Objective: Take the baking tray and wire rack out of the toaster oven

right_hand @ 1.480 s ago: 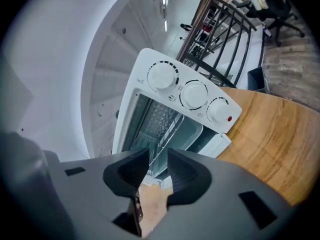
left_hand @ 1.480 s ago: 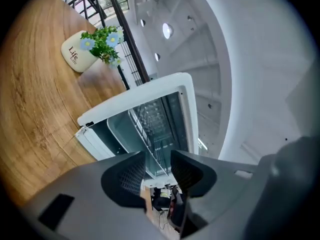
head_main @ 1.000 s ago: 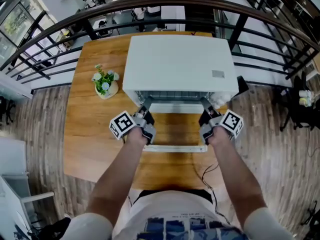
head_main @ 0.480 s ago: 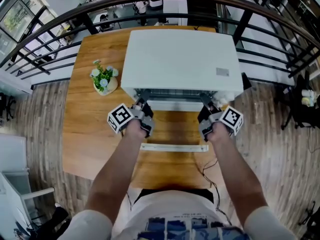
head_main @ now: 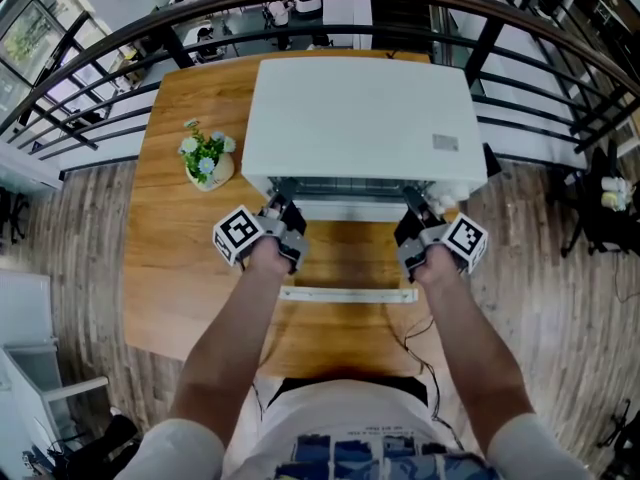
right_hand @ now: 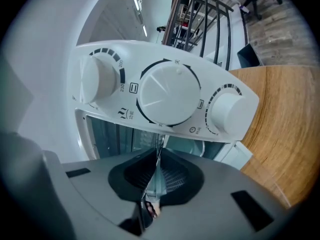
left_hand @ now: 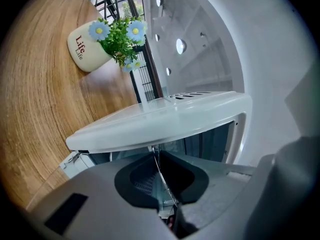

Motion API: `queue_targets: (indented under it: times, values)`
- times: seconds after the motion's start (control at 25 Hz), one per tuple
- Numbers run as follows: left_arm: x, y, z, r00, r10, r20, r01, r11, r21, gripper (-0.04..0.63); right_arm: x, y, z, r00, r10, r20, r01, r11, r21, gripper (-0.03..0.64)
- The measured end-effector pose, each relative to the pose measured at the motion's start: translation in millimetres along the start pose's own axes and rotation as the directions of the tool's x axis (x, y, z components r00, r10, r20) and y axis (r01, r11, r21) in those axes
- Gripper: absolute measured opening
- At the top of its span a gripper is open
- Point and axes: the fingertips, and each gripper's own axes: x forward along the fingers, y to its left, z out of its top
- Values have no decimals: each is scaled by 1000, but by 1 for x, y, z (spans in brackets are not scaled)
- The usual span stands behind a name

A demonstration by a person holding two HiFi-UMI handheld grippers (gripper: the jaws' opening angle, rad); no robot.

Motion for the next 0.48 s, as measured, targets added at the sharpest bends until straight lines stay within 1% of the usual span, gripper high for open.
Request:
queue_targets:
  times: [0.48]
  values:
    - [-16,0,-8,1000,-14,-18,14,1000,-13,9,-15,-3,-10,1000,2,14,-2,1000,21,15]
